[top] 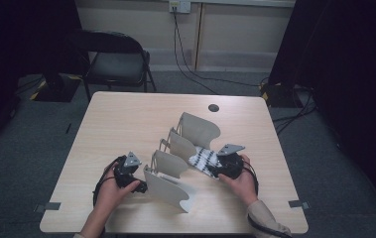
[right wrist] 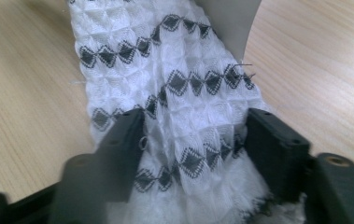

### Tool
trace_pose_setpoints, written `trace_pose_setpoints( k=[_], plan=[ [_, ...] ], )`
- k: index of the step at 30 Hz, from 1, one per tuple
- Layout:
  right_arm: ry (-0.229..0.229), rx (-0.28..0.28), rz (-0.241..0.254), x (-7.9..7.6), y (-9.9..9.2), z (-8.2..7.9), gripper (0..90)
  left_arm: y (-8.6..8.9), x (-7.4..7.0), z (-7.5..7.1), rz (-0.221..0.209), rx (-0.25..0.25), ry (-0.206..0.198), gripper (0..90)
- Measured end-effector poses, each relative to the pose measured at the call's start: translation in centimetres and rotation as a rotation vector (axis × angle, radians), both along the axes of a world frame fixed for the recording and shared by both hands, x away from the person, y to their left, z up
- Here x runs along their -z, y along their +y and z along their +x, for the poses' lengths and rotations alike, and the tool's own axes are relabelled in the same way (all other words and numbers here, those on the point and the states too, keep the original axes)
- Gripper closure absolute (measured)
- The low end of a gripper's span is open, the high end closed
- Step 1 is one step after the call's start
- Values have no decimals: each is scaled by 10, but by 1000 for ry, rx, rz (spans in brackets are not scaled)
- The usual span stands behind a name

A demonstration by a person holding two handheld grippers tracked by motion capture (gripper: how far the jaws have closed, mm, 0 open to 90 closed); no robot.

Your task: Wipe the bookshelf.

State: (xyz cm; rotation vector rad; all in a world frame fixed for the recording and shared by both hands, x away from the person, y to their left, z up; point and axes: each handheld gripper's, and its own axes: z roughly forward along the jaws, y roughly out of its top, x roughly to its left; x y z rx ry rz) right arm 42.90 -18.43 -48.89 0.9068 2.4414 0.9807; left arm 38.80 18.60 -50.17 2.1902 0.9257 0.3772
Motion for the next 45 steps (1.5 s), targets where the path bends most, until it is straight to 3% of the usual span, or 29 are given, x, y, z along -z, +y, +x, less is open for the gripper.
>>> trace_pose_setpoints(
  k=[9, 12, 18, 22, 31, 39, 45],
  plan=[
    [-2, -14, -10, -2, 0, -1, 743, 0, 0, 0, 3, -1, 0, 0],
    [1, -11, -24, -3, 1, -2, 791, 0, 0, 0, 6, 1, 0, 0],
    [31, 34, 40, -7, -4, -3, 812, 0, 0, 0, 5, 0, 1, 0],
    [31, 30, 71, -14, -6, -6, 813, 0, 0, 0, 3, -1, 1, 0],
    [4, 29, 136, -48, -6, -9, 814, 0, 0, 0, 5, 1, -1, 0],
    [-49, -25, 170, -82, 7, -13, 814, 0, 0, 0, 3, -1, 1, 0],
    [-83, -79, 180, -97, 21, -16, 814, 0, 0, 0, 3, -1, 1, 0]
  ],
)
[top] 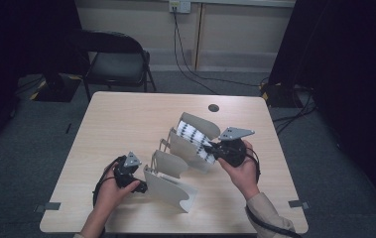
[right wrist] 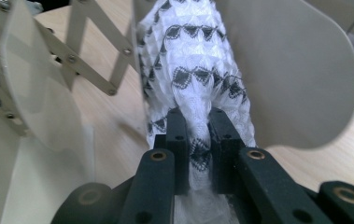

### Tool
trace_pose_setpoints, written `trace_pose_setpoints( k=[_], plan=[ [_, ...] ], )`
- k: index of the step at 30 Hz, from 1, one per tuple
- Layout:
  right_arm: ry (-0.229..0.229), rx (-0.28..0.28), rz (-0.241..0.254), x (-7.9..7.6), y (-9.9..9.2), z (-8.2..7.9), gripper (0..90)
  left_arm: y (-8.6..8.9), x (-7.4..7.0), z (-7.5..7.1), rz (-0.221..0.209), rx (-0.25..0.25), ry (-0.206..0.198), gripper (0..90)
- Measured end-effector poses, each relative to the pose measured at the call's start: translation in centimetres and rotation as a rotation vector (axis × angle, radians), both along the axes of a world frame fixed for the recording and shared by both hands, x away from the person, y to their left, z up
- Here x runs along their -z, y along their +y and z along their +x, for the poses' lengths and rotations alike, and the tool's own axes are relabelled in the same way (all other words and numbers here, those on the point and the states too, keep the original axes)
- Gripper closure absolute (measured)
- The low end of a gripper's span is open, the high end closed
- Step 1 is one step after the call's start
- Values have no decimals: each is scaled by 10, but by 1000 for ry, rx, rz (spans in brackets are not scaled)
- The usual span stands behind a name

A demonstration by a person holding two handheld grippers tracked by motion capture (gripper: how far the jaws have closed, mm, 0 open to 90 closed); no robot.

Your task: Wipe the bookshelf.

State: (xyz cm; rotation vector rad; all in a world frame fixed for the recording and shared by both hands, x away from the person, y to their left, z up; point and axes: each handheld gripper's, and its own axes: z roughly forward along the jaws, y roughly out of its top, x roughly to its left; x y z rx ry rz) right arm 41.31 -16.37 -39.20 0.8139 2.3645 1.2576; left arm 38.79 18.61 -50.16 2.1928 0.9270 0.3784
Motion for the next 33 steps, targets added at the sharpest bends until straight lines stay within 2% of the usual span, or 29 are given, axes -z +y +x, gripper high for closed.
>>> trace_pose_setpoints(
  k=[6, 16, 27, 33],
  plan=[
    [2, -39, -49, 7, 5, 1, 814, 0, 0, 0, 0, 0, 0, 0],
    [72, -95, -86, 45, 9, 3, 813, 0, 0, 0, 0, 0, 0, 0],
    [126, -93, -122, 73, 9, 2, 813, 0, 0, 0, 0, 0, 0, 0],
    [139, -85, -128, 79, 6, 2, 812, 0, 0, 0, 3, 2, -2, 0]
  ],
)
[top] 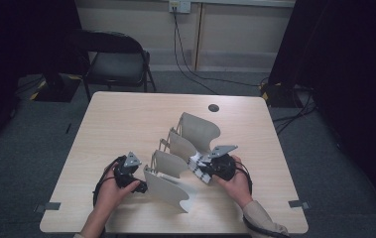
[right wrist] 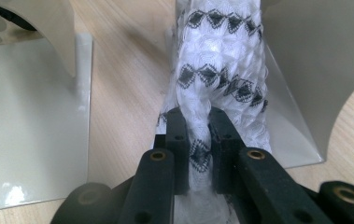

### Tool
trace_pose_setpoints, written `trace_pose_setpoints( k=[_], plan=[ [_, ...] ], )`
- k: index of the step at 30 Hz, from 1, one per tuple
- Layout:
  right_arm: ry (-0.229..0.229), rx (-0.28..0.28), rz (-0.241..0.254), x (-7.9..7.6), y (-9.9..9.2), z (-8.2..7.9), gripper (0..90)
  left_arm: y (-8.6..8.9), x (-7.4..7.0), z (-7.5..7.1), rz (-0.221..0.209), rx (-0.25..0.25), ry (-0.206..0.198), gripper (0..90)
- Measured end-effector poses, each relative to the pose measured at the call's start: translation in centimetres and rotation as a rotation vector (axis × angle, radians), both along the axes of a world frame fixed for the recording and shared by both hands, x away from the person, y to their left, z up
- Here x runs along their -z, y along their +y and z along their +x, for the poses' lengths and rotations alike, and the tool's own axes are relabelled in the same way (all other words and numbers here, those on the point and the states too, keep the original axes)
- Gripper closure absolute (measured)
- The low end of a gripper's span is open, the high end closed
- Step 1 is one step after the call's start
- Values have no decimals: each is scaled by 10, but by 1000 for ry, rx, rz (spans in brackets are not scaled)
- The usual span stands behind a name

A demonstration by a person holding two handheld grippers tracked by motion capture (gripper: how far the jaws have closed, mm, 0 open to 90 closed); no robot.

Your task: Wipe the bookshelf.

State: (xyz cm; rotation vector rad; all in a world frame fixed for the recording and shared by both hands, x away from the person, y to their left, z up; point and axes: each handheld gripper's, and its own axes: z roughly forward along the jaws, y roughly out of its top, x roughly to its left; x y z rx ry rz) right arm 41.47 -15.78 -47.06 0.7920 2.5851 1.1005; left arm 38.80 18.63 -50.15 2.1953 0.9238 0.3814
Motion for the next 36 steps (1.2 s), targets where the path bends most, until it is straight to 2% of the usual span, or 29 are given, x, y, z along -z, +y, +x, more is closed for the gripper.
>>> trace_pose_setpoints(
  k=[5, 10, 16, 19, 25, 29, 32, 36],
  plan=[
    [-2, 21, 7, -5, -8, 0, 812, 0, 0, 0, 0, 0, 2, 0],
    [-14, 45, 25, -20, -20, 1, 812, 0, 0, 0, -3, -2, 2, 0],
    [-60, 58, 43, -50, -28, 4, 812, 0, 0, 0, 0, 0, 2, 0],
    [-91, 58, 54, -69, -30, 5, 812, 0, 0, 0, -2, -1, 2, 0],
    [-144, 35, 96, -102, -25, 6, 812, 0, 0, 0, -3, -2, 2, 0],
    [-155, -3, 91, -106, -12, 5, 811, 0, 0, 0, -3, -2, 2, 0],
    [-152, -29, 65, -99, -2, 5, 811, 0, 0, 0, -3, -2, 2, 0],
    [-125, -39, 60, -85, 2, 9, 811, 0, 0, 0, -1, 0, 0, 0]
  ],
)
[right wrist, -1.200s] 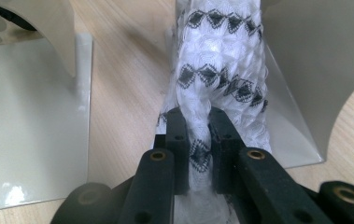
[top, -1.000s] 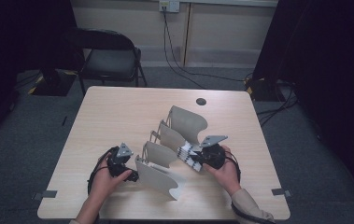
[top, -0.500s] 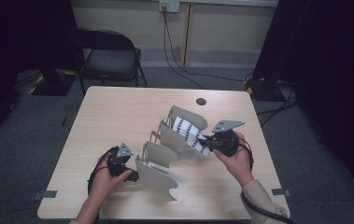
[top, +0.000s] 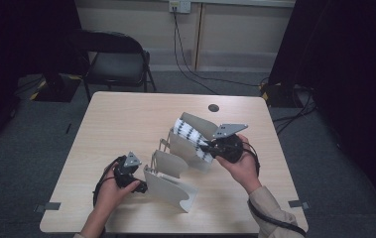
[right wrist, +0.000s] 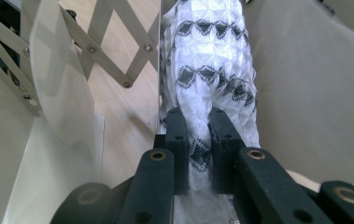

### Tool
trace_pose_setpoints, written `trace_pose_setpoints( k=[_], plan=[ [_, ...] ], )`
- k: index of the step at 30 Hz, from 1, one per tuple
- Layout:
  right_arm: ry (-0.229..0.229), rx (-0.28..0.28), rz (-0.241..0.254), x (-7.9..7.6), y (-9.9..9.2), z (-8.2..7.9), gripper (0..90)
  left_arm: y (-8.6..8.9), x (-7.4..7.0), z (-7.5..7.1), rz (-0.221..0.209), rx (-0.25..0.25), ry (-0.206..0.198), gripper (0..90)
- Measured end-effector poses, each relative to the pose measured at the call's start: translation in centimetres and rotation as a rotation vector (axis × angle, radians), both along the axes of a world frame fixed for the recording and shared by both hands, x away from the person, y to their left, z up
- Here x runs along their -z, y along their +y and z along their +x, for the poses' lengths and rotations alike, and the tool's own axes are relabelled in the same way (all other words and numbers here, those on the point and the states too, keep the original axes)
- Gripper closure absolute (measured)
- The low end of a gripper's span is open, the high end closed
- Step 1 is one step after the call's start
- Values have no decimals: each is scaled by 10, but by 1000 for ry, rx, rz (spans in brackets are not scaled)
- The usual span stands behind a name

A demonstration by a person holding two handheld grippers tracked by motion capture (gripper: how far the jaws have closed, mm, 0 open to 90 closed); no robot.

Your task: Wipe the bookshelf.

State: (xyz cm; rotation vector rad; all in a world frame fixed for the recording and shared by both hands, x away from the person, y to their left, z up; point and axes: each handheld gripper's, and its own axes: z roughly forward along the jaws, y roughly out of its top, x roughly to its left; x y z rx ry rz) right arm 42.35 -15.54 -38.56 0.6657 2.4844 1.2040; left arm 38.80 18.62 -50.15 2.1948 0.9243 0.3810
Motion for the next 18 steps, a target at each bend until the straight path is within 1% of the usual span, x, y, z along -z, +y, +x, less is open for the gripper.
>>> trace_pose_setpoints(
  k=[5, 10, 16, 18],
  plan=[
    [39, -8, -8, 23, 1, 2, 811, 0, 0, 0, 1, 1, 1, 0],
    [80, -3, -19, 45, 2, 2, 811, 0, 0, 0, -1, -1, 2, 0],
    [117, 0, -28, 65, 2, 4, 811, 0, 0, 0, -3, -2, 2, 0],
    [123, 3, -42, 69, 2, 5, 811, 0, 0, 0, 0, 0, 2, 0]
  ],
)
